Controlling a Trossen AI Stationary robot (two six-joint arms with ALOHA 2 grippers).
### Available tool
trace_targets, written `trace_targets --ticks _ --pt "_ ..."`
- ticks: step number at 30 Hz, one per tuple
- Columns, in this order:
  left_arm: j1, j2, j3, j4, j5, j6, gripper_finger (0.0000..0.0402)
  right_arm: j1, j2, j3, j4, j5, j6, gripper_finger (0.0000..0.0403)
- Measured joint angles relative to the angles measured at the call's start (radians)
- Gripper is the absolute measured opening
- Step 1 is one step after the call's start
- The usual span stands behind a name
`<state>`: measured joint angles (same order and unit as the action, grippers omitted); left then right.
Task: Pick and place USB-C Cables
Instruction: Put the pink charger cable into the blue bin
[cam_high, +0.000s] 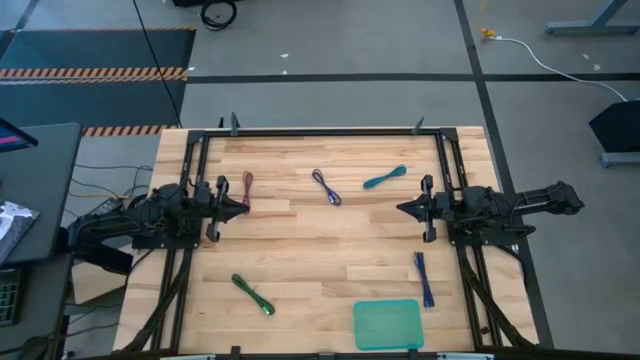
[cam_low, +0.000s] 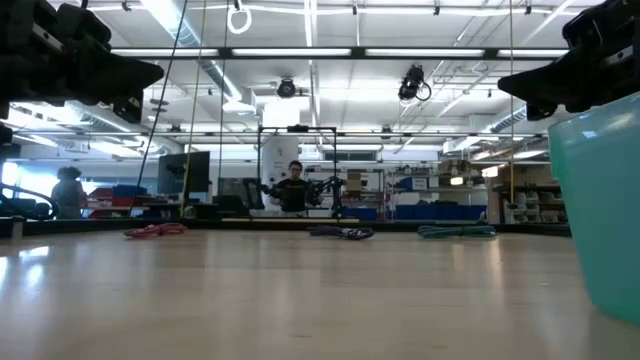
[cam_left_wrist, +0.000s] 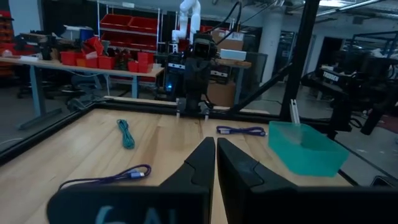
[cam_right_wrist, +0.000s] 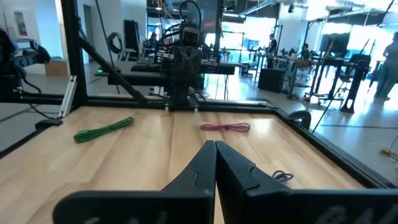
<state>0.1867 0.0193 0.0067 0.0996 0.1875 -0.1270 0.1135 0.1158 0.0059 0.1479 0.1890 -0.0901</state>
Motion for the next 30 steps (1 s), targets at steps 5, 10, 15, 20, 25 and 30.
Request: trace_targets --ticks 5,10,15,20,25,30 --pt "0.0 0.0 0.0 0.009 0.0 -0.024 0.0025 0.0 0.0 0.0 0.026 0.0 -0.01 0.0011" --pt "0.0 0.0 0.0 0.008 -0.009 -0.022 0.0025 0.0 0.0 0.0 0.063 0.0 -0.007 0.0011" --pt "0.0 0.0 0.0 0.007 -0.014 -0.062 0.0025 0.0 0.0 0.0 0.133 0.0 0.185 0.0011" --pt "0.0 0.0 0.0 0.012 -0.015 -0.07 0.0025 0.0 0.0 0.0 0.231 0.0 0.276 0.0011" --pt "0.0 0.0 0.0 0.034 -0.015 -0.072 0.0025 0.0 0.0 0.0 0.313 0.0 0.278 0.0011" --pt "0.0 -0.001 0.0 0.059 -0.015 -0.072 0.0025 0.0 0.0 0.0 0.39 0.004 0.27 0.0011"
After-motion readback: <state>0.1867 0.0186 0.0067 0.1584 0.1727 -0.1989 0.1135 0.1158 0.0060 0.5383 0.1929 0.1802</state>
